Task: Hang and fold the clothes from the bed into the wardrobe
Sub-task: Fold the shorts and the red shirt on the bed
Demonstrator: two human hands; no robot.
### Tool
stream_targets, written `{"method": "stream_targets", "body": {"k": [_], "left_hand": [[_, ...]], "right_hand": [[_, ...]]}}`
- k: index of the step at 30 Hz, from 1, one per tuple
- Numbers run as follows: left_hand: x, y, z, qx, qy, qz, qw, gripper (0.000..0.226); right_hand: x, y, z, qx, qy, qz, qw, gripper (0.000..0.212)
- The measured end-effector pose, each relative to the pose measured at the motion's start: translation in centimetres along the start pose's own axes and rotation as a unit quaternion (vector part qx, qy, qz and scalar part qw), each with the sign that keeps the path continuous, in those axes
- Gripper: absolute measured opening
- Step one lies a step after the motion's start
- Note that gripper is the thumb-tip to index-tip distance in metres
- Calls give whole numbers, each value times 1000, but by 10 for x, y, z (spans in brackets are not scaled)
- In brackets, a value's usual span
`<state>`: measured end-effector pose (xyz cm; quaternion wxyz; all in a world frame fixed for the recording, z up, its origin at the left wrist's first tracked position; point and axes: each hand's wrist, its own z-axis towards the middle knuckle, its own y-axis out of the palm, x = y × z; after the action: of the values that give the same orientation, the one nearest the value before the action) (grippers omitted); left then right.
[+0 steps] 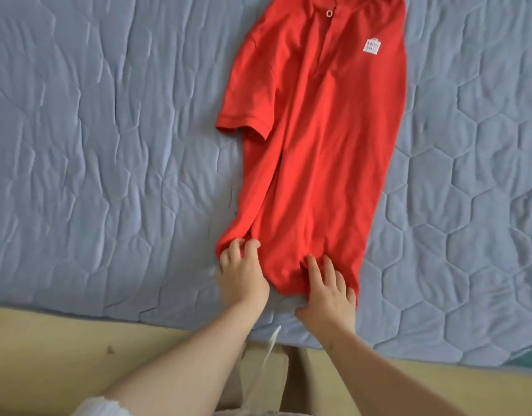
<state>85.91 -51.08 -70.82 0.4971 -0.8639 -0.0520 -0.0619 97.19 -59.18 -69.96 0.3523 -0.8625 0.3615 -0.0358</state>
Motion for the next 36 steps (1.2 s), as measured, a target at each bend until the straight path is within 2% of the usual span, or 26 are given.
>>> {"method": "stream_targets", "body": {"k": [3, 5, 9, 11, 13, 17, 20, 23, 26, 27, 29, 31, 33, 36], "left_hand": [[-20, 6, 8, -11, 69, 113, 991, 75], [-29, 3, 20, -10, 71, 121, 990, 73], [-31, -14, 41, -4, 81, 9, 997, 40], [-32, -26, 41, -9, 58, -100, 993, 33], [-36, -37, 35, -4, 48, -152, 987, 27], [-38, -56, 13, -19, 133, -152, 979, 31], [-37, -67, -2, 21, 134, -158, 978, 37], [-45, -78, -11, 80, 78, -178, 978, 38], [-59, -78, -15, 81, 0, -190, 979, 32], [-61, -75, -16, 74, -24, -196, 978, 30], [-63, -66, -16, 58, -54, -204, 976, 29], [-60, -55, -16, 37, -36, -214, 976, 36], [-55, -44, -20, -3, 15, -196, 980, 44], [-49, -30, -22, -36, 42, -180, 982, 44]], "right_hand": [[7, 11, 3, 67, -14, -42, 997, 77], [10, 15, 3, 97, -18, -22, 995, 72], [21, 12, -1, 121, -6, 51, 991, 62], [26, 5, -7, 127, 52, 84, 987, 55], [30, -3, -16, 148, 122, 143, 971, 48], [39, -17, -37, 173, 201, 224, 938, 39], [52, -30, -49, 200, 221, 283, 912, 35], [65, -41, -60, 250, 261, 346, 866, 28], [73, -41, -62, 264, 318, 421, 807, 18], [74, -37, -58, 250, 327, 446, 795, 19], [72, -26, -47, 211, 318, 502, 776, 41], [71, -13, -37, 181, 313, 550, 753, 55], [72, 1, -30, 161, 348, 579, 719, 58], [76, 14, -26, 131, 365, 662, 641, 31]]}}
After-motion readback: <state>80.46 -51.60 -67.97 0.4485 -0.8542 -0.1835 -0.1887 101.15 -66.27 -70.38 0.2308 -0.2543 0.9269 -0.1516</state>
